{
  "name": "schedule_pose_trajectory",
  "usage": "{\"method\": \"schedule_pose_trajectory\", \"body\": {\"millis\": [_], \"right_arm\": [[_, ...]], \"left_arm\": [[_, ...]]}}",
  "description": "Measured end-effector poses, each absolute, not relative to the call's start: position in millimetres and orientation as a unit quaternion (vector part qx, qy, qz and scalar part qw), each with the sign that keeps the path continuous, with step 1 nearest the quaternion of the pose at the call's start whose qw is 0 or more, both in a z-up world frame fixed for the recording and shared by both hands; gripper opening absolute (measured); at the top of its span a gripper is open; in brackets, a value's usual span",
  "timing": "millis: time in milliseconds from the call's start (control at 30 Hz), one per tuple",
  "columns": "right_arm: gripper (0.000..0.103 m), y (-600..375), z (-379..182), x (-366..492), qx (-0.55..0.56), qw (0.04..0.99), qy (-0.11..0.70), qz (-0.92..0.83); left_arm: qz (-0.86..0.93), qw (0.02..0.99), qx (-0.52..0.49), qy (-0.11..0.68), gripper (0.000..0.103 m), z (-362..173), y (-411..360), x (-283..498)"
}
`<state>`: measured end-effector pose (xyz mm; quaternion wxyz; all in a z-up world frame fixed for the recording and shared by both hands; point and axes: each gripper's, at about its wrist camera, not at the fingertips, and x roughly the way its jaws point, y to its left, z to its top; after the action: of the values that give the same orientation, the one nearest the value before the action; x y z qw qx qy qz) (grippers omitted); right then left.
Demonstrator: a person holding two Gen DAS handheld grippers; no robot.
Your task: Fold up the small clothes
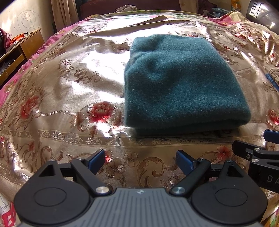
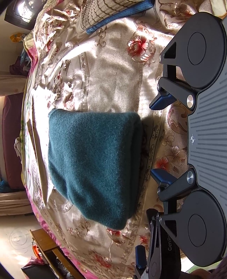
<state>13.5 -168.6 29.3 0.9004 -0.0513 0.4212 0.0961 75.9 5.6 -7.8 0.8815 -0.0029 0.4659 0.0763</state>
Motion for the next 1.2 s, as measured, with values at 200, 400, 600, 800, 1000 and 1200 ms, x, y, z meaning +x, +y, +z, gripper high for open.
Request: {"method": "schedule_pose_trajectory", "body": {"millis": [200, 400, 600, 800, 1000, 1200], "right_arm": [[0.078, -168.5, 29.6, 13.1, -0.053, 0.901, 0.42, 0.096], [0.079, -167.2, 30.8, 12.2, -0.06, 0.902, 0.419, 0.09], [0.081, -167.0, 30.4, 10.9, -0.064, 0.904, 0.415, 0.083], [0.082, -169.6, 28.8, 11.4, -0.062, 0.904, 0.417, 0.077], [0.082, -170.2, 28.7, 10.7, -0.062, 0.904, 0.417, 0.075], [0.082, -170.0, 27.8, 10.1, -0.063, 0.903, 0.418, 0.075]], "left_arm": [[0.076, 0.881, -0.002, 0.466, 0.092, -8.3, 4.9, 75.6], [0.076, 0.881, -0.003, 0.466, 0.092, -9.7, 5.3, 74.2], [0.077, 0.879, -0.001, 0.471, 0.092, -13.4, 4.9, 72.8], [0.079, 0.878, 0.004, 0.473, 0.092, -13.9, 2.9, 72.5], [0.078, 0.877, 0.007, 0.474, 0.092, -14.3, 1.3, 72.3], [0.082, 0.875, 0.017, 0.477, 0.092, -14.4, -1.2, 72.5]]}}
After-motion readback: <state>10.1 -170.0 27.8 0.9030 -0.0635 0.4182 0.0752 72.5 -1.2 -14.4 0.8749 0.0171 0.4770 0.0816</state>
